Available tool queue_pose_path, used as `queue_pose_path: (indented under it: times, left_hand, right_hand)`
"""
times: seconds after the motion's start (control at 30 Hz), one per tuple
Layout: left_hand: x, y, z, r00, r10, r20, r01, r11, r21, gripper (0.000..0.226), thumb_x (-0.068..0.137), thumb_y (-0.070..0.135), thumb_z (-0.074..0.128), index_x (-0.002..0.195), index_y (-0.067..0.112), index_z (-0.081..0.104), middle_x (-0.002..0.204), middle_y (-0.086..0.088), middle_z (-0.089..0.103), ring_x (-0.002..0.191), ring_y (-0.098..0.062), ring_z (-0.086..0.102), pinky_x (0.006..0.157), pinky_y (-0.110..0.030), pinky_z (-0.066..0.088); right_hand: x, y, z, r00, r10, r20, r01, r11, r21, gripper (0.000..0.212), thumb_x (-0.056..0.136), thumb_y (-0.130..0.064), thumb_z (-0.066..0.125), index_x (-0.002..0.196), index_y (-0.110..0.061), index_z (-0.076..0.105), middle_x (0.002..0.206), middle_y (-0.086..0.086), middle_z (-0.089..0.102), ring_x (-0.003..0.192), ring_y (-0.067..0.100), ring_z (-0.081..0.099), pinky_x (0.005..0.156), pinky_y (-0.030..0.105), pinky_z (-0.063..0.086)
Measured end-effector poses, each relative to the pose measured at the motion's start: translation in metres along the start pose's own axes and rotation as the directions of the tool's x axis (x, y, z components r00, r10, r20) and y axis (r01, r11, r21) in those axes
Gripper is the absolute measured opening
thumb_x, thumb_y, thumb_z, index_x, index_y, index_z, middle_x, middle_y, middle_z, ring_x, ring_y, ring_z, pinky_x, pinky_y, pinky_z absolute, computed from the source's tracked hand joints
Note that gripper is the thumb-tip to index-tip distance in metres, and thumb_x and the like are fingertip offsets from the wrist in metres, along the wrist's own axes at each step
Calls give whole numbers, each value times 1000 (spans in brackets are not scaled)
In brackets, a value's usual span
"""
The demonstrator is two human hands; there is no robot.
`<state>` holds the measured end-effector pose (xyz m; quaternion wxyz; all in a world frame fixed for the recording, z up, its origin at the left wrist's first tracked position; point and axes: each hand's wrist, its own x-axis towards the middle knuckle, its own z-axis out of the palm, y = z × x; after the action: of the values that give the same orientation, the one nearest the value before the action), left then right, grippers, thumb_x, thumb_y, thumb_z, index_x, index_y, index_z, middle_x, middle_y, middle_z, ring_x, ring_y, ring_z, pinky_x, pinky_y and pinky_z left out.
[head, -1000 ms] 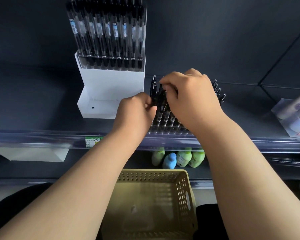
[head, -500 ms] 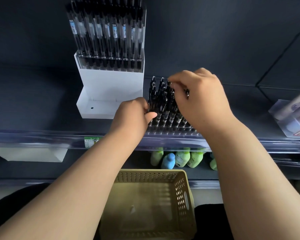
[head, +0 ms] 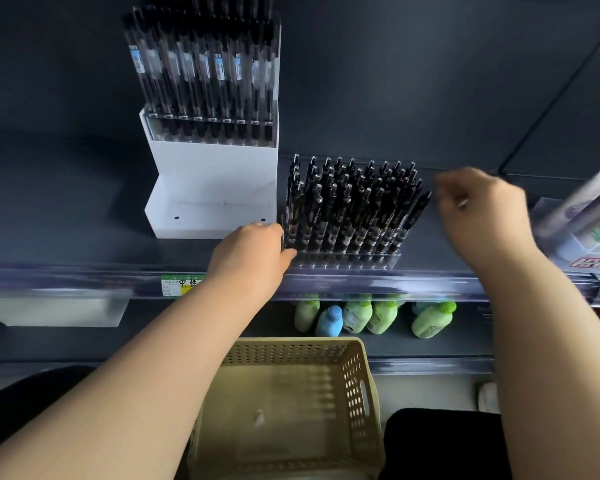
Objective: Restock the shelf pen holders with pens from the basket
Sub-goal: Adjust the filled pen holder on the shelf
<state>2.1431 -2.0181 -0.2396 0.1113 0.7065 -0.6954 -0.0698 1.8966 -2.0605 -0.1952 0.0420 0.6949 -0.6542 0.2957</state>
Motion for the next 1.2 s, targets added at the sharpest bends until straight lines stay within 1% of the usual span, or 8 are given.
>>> queue_pose_path:
  times: [0.1,0.17,0.37,0.53,0.7,0.87,1.03,1.2]
  left_hand:
    - [2,2,8,999,5,34,-6,999,41,39,94,46,46,113,13,55,105,-5,59,94,-23,55,69,-32,42]
    - [4,3,14,999,5,49,-8,998,63,41,94,48,43,113,13,52,106,-4,58,96,-22,54,70,-31,43]
    - [8,6,30,999,8,32,-10,997,71,51,94,52,39,124,12,46,117,-5,57,107,-22,54,81,-34,48]
    - [11,2,40,998,9,57,-17,989,148,55,93,58,32,122,13,45,117,-5,58,108,-22,55,85,-35,46]
    - [11,3,47,1000,-15,27,11,989,150,55,92,60,29,117,13,44,112,-7,60,103,-23,57,83,-34,45]
    - [11,9,49,999,-38,-16,40,994,100,59,92,57,36,129,12,34,111,-9,61,99,-24,60,81,-32,46]
    - [15,15,50,998,-51,34,43,978,205,55,92,58,34,114,8,44,108,-8,62,98,-23,59,78,-30,43]
    - [22,15,52,995,-75,60,63,981,182,69,91,62,29,131,7,37,116,-12,58,107,-25,54,84,-34,45]
  right_hand:
    - [-12,4,17,983,13,184,11,991,-130,14,84,-12,52,88,-2,62,88,25,65,88,41,55,73,40,47]
    - [-19,5,27,946,23,322,40,982,-187,24,87,-25,44,84,-3,56,89,22,61,91,38,53,74,39,47]
    - [-31,5,43,798,142,585,46,954,-296,57,91,-51,49,130,-9,40,137,8,45,130,28,35,99,40,36]
    - [-33,17,62,735,168,657,64,947,-314,86,89,-63,38,150,-11,6,158,2,8,146,20,1,115,40,15]
    - [-33,26,73,727,155,669,39,963,-266,91,86,-69,34,150,-12,3,158,2,6,146,18,-2,119,39,9]
    - [-33,28,76,725,136,675,-8,982,-190,90,88,-68,31,150,-11,0,158,0,5,146,13,-5,118,36,5]
    - [-31,36,77,731,114,672,35,978,-204,90,87,-69,27,150,-9,1,158,0,2,145,11,-7,119,36,2]
    - [-28,42,76,731,110,673,56,974,-220,90,86,-69,25,150,-9,4,158,1,0,145,11,-8,120,35,2]
